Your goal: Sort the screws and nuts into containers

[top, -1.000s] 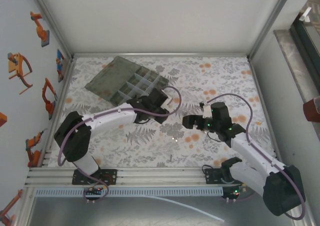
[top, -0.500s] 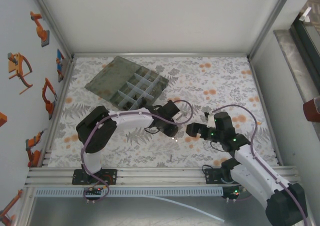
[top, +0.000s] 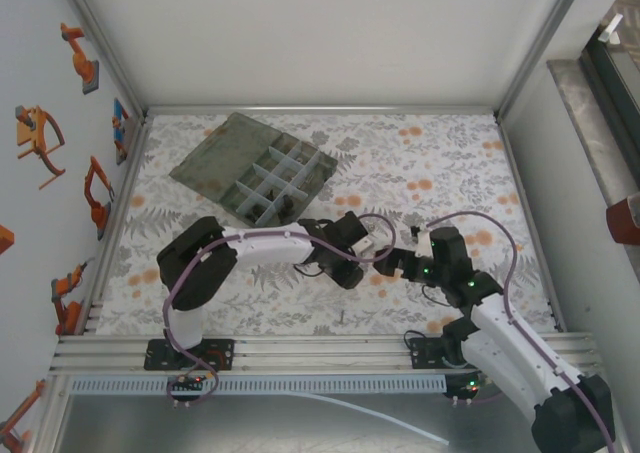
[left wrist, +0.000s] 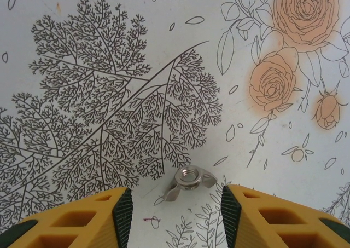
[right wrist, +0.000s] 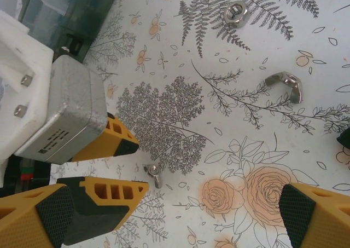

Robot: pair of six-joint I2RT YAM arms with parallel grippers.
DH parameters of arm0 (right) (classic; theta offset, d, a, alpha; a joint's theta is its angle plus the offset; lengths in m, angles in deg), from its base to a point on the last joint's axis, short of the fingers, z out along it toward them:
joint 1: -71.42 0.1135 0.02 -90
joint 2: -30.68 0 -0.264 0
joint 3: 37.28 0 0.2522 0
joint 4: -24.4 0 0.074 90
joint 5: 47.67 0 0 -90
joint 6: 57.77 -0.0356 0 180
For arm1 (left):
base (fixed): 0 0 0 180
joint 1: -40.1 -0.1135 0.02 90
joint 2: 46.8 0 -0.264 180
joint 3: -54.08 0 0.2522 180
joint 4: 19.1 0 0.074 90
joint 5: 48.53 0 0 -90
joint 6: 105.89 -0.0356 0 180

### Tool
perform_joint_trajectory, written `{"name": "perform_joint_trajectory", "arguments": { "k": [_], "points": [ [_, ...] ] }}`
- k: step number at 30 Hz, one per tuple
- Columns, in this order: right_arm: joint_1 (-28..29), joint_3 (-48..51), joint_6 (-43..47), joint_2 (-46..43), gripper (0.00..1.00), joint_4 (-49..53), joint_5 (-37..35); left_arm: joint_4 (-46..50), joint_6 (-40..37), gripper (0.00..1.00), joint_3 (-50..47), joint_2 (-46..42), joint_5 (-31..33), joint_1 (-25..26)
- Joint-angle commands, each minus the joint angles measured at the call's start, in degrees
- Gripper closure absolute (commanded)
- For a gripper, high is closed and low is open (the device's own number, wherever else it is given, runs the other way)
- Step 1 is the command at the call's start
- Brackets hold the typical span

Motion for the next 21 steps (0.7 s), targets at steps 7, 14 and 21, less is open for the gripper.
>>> {"name": "perform_joint_trajectory", "arguments": {
  "k": [7,14,21],
  "points": [
    [-0.17,1.17,-0.49,-2.79,0.02,1.65,-0.72,4.69,-4.04,0.57,3.92,4.27,3.48,1.97],
    [-0.18,0.85,-0.02,-2.16,0.02,1.29,-0.76,4.86,-5.26,0.66,4.01,5.64,3.94,2.04],
    [-0.13,1.22,-0.17,-1.89,0.02,0.41,-0.81,3.05,-4.97,0.73,1.89,4.97,7.4,2.0]
  ]
}}
